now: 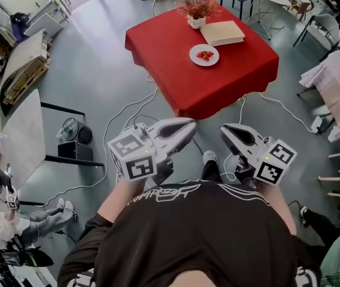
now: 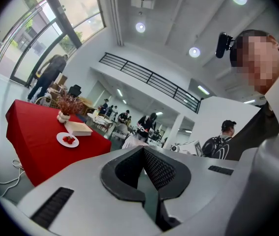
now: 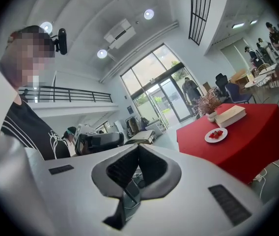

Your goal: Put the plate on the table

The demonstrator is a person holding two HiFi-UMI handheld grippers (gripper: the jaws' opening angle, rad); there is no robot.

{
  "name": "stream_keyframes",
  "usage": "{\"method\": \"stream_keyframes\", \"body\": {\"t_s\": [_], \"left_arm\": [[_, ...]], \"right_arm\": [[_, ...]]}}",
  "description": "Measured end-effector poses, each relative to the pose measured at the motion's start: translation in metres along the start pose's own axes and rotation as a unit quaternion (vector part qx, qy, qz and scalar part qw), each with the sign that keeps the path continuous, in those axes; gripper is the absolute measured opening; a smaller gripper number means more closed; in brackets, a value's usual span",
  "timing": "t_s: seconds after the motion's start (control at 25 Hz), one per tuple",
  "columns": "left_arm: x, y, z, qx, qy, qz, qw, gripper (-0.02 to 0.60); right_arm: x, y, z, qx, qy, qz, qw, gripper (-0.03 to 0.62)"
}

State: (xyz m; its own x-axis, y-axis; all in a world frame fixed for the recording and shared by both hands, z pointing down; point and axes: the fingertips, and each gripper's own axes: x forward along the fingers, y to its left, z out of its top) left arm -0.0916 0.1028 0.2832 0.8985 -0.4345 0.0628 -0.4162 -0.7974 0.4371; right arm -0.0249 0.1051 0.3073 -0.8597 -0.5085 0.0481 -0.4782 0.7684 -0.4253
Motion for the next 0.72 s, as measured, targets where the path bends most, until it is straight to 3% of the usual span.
{"method": "stream_keyframes", "body": {"t_s": [0.72], "left_arm": [[-0.027,-0.014,-0.022,-0.001,0.004,-0.003,1.0,0.006]], "right_arm": [[-0.008,0.026,-0.027,-0.003,-0.004,-0.03,1.0,0.008]]}}
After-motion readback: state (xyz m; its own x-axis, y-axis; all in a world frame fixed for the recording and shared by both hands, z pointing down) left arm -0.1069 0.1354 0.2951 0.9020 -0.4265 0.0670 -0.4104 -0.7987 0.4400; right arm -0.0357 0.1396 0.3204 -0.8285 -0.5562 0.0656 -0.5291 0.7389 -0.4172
